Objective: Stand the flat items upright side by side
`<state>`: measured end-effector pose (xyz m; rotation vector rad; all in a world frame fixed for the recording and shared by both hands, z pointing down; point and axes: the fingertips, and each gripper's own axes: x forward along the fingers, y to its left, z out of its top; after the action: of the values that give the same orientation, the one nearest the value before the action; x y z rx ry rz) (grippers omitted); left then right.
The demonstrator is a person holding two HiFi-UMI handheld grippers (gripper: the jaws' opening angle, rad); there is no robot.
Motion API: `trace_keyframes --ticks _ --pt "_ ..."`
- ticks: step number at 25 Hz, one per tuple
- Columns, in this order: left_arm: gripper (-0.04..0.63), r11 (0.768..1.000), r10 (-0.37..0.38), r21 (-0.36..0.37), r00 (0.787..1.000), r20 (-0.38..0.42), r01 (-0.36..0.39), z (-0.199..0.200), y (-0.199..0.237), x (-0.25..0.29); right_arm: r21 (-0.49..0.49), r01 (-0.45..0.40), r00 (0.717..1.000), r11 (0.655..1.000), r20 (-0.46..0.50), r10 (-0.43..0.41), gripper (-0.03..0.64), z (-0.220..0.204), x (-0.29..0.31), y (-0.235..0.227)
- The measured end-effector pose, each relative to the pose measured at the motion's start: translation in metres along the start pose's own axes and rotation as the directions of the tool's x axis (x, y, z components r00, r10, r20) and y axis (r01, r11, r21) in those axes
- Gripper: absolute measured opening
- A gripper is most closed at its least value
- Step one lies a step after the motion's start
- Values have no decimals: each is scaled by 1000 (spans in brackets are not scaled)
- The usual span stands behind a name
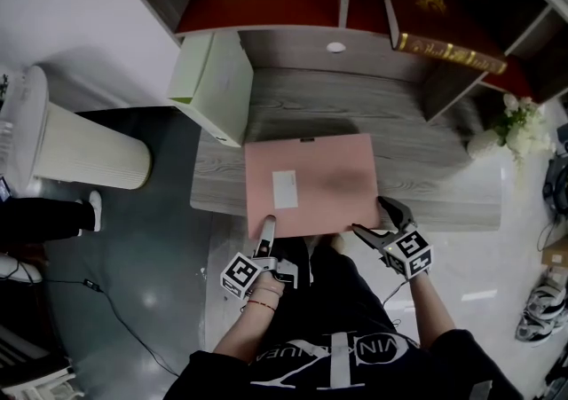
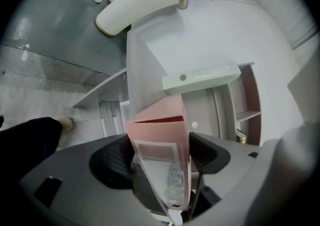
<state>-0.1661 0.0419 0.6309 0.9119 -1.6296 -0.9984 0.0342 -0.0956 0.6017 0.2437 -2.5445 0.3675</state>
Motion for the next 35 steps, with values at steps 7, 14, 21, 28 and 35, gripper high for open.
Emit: trace_keyframes --ticks 7,14,21,28,35 --pt "318 980 -21 196 1000 21 17 27 -58 4 -44 53 997 998 57 -50 427 18 -1 3" --pt "311 954 -22 299 999 45 7 56 -103 17 -183 28 994 983 106 -8 423 54 6 19" --pt "310 947 -21 321 998 59 1 67 -122 25 -147 -55 985 988 151 78 424 68 7 31" --pt "307 928 -35 372 998 50 14 73 -146 34 -229 -63 991 971 104 89 437 73 19 41" --pt "282 890 -136 441 991 15 115 75 -192 40 -307 -17 997 952 70 40 425 81 41 44"
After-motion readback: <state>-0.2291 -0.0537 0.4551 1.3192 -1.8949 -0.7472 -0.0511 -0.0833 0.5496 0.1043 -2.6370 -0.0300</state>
